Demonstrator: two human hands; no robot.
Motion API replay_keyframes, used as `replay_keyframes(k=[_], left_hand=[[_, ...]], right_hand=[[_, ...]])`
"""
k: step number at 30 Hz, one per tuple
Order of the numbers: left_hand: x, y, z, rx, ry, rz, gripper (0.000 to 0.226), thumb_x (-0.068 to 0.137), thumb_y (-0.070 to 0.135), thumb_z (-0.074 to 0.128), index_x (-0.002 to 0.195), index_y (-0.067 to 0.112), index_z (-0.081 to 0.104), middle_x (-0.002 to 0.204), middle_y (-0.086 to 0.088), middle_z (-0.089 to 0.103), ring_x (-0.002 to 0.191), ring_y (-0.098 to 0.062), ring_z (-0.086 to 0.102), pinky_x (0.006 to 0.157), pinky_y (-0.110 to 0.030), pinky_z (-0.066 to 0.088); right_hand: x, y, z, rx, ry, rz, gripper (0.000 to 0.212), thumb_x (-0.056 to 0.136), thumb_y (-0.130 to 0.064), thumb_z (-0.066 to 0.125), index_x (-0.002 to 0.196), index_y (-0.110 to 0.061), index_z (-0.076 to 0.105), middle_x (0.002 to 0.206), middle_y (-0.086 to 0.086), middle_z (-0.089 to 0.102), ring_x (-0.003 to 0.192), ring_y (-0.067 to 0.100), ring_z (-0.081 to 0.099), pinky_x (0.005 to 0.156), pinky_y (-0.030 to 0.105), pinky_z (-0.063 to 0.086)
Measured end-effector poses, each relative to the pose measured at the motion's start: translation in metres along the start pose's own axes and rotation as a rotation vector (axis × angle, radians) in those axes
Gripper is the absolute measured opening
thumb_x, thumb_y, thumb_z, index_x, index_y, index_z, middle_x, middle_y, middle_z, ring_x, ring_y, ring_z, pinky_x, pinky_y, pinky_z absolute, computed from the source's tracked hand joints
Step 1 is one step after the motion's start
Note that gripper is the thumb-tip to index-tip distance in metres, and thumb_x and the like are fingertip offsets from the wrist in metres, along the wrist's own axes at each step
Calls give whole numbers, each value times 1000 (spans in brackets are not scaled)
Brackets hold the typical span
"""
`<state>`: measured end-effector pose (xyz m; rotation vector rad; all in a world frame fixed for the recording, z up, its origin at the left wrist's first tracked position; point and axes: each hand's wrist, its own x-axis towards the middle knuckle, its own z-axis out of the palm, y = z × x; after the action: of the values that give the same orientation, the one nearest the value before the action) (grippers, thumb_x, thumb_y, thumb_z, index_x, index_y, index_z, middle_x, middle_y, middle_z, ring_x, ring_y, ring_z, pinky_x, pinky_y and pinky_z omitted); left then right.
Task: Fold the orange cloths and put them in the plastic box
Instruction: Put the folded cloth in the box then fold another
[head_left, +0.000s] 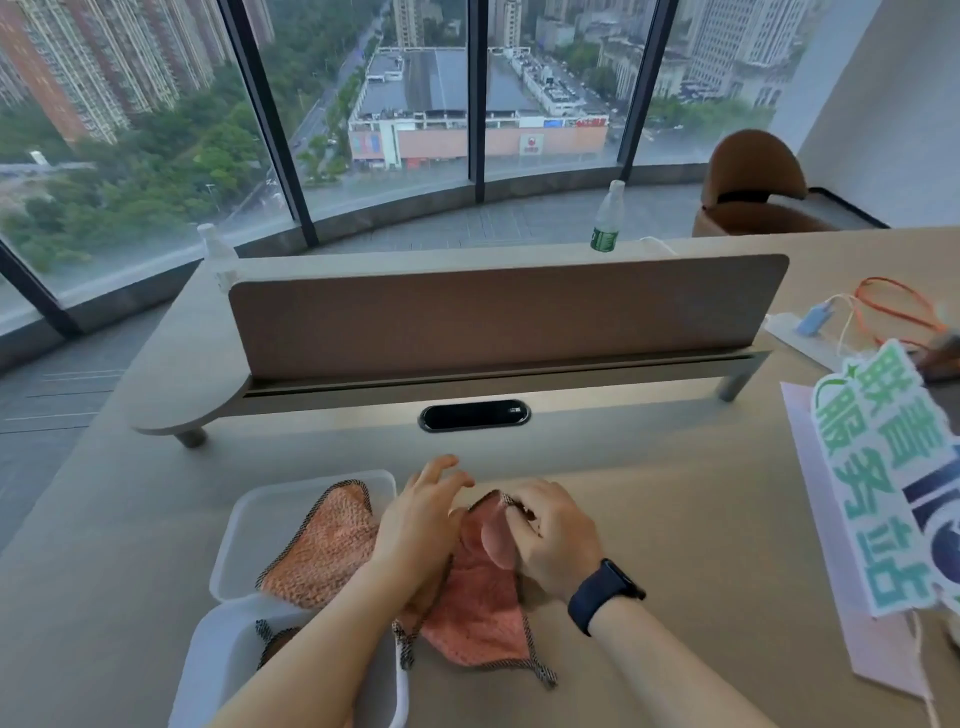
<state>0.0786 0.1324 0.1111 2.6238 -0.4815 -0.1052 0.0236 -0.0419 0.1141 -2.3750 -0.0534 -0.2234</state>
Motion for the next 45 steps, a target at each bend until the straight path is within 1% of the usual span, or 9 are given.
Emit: replay_keyframes(k=[4, 6, 9, 17, 23, 27, 33, 38, 45], left_hand=[[16, 32, 8, -163, -151, 173, 34, 83, 25, 57, 115, 36, 57, 136, 15, 48, 109, -14, 54, 92, -36, 47], [20, 48, 16, -179, -193, 272, 9, 75, 18, 55, 82, 19, 61, 97, 3, 66, 86, -20, 59, 76, -39, 50], [23, 59, 23, -224, -146, 171, 21, 80, 14, 56, 61, 14, 48, 57, 6, 47, 63, -20, 46, 57, -35, 37], [25, 55, 23, -327, -20, -178, 28, 80, 5, 58, 81, 29, 72, 81, 11, 70, 81, -10, 62, 69, -25, 46], [37, 85, -6, -559, 203, -73, 34, 79, -5, 64, 89, 25, 76, 84, 15, 73, 82, -1, 66, 77, -20, 52], [27, 93, 0, -541, 156, 1, 35, 77, -4, 68, 87, 29, 76, 81, 24, 72, 83, 4, 67, 79, -12, 50], [-14, 91, 61, -429, -204, 9, 32, 78, 9, 72, 74, 41, 69, 80, 30, 69, 80, 8, 65, 75, -8, 48], [-44, 76, 115, -298, -471, -60, 27, 71, 17, 64, 63, 43, 62, 67, 30, 65, 68, 12, 58, 67, -15, 46], [-33, 77, 129, -329, -369, -205, 16, 77, 23, 73, 69, 34, 66, 64, 31, 65, 64, 10, 57, 67, -15, 45]], right_hand=[[-3, 6, -36, 235, -115, 51, 16, 92, -23, 49, 95, -28, 64, 85, -11, 67, 82, 8, 61, 73, 34, 51], [-5, 14, -49, 288, -125, 71, 15, 91, -25, 49, 90, -28, 63, 81, -6, 69, 77, 12, 64, 71, 41, 52], [-8, 30, -72, 265, -66, 95, 14, 91, -20, 55, 86, -27, 65, 76, -7, 69, 70, 11, 62, 67, 39, 50], [-5, 72, -124, 94, 154, 174, 10, 90, -17, 63, 92, -22, 71, 76, -11, 67, 69, 10, 59, 66, 32, 51], [3, 88, -165, 95, 385, 120, 11, 86, -9, 66, 88, -19, 71, 77, -6, 65, 69, 15, 56, 63, 32, 48], [-17, 106, -174, 208, 435, 169, 23, 89, -4, 62, 85, -26, 66, 83, 0, 64, 76, 18, 56, 67, 29, 46], [-88, 155, -140, 268, 311, 482, 15, 83, -19, 58, 76, -28, 67, 75, 2, 60, 64, 9, 52, 57, 17, 37], [-144, 197, -106, 143, 23, 710, 26, 86, -4, 58, 63, -17, 59, 56, -5, 58, 60, 21, 52, 59, 38, 40], [-128, 208, -103, 59, -108, 731, 18, 92, -17, 51, 78, -14, 62, 73, 3, 66, 71, 21, 61, 65, 33, 46]])
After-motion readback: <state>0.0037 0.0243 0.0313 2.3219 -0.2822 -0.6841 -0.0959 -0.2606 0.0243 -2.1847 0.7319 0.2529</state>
